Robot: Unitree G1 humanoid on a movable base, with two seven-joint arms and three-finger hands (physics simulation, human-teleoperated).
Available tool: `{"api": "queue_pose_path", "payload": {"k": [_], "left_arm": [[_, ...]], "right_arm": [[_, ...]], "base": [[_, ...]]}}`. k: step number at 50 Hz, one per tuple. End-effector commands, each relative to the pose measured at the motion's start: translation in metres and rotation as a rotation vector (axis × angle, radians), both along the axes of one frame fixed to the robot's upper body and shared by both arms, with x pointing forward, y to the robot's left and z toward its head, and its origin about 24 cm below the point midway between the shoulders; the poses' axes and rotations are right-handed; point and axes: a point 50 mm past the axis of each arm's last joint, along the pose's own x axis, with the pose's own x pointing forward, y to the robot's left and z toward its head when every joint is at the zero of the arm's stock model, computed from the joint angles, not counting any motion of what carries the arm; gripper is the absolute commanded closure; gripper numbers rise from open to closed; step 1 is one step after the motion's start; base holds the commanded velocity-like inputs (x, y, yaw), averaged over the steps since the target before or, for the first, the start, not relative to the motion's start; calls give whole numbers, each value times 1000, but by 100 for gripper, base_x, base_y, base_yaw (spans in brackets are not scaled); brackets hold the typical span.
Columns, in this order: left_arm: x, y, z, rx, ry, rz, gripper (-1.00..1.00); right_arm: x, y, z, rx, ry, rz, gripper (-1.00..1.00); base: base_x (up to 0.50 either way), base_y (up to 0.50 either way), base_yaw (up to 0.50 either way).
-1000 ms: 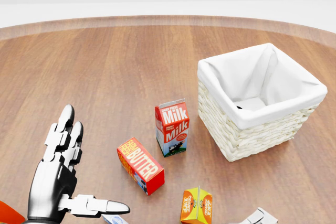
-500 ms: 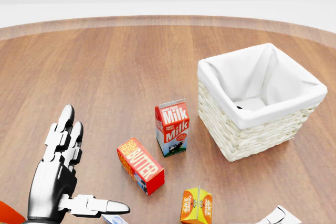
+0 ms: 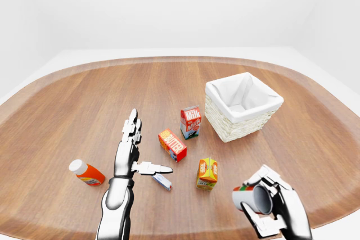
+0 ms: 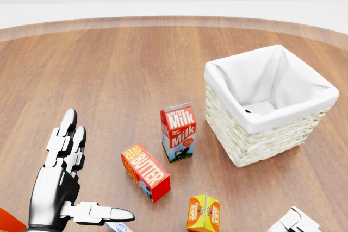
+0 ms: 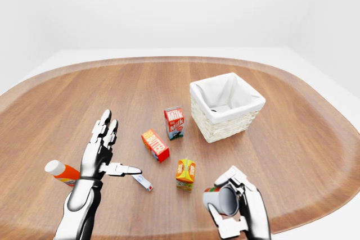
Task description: Pick up the alphabet soup and the tomato sauce, and put them in the basket.
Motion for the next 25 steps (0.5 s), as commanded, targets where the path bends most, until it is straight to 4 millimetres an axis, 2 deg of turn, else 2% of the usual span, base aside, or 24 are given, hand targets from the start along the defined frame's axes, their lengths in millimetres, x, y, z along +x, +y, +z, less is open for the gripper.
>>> {"api": "queue_pose_path", "payload": {"k": [1,6,25], "left_arm": [[2,3,1,13,-7,38,-100],[2,3,1,13,-7,38,-100],[2,3,1,13,-7,38,-100]], "right_arm": [[8,7,7,-22,-39,25,100],[12,8,11,-59,-56,19,100],[17,14,55,-178,-232,30,100]], "base": [[0,0,0],[0,0,0],[0,0,0]]}}
